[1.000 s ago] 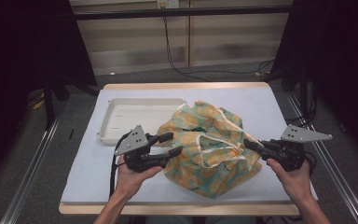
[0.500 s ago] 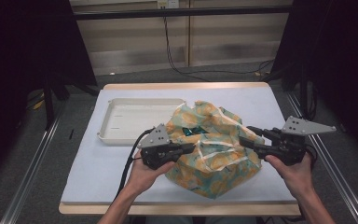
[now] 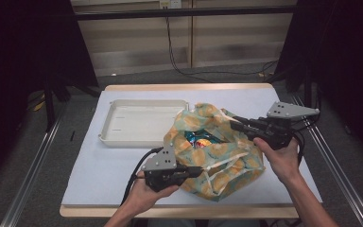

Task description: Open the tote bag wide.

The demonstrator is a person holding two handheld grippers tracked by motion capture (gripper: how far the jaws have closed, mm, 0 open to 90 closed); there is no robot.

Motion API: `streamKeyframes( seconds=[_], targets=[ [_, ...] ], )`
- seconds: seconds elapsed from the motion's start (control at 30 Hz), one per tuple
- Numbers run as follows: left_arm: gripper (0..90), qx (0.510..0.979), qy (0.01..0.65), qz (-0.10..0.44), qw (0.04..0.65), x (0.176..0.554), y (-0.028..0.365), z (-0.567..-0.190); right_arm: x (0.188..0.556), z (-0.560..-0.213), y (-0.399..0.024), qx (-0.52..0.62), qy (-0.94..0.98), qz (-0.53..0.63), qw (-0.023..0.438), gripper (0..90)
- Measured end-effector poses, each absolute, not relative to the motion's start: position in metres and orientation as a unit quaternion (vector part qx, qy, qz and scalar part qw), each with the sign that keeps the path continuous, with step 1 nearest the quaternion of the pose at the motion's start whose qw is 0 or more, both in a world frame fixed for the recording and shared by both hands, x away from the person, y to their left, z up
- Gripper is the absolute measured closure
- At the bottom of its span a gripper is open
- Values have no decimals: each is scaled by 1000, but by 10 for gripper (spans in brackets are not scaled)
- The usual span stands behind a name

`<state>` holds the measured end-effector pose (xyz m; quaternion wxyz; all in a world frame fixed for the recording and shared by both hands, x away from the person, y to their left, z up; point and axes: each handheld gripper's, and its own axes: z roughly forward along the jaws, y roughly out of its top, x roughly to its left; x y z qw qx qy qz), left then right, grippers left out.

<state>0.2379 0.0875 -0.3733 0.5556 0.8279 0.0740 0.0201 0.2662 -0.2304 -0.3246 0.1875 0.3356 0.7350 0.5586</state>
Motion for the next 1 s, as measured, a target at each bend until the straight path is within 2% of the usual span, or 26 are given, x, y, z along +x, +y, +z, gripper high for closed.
streamKeyframes(
  seconds=[0.13,0.43,0.57,0.63,1.0],
  targets=[
    [900,832,64,10,552,227,90,-377,267,-333,-249,363,717,558,209,882],
    [900,831,40,-7,556,201,84,-384,264,-355,-296,420,678,559,229,893],
    [900,837,41,-14,545,200,86,-391,260,-369,-297,428,689,540,225,893],
    [900,842,43,-17,537,202,86,-397,257,-387,-297,432,698,530,215,892],
    [900,866,63,-25,496,211,91,-432,254,-418,-294,443,716,504,193,869]
  ],
)
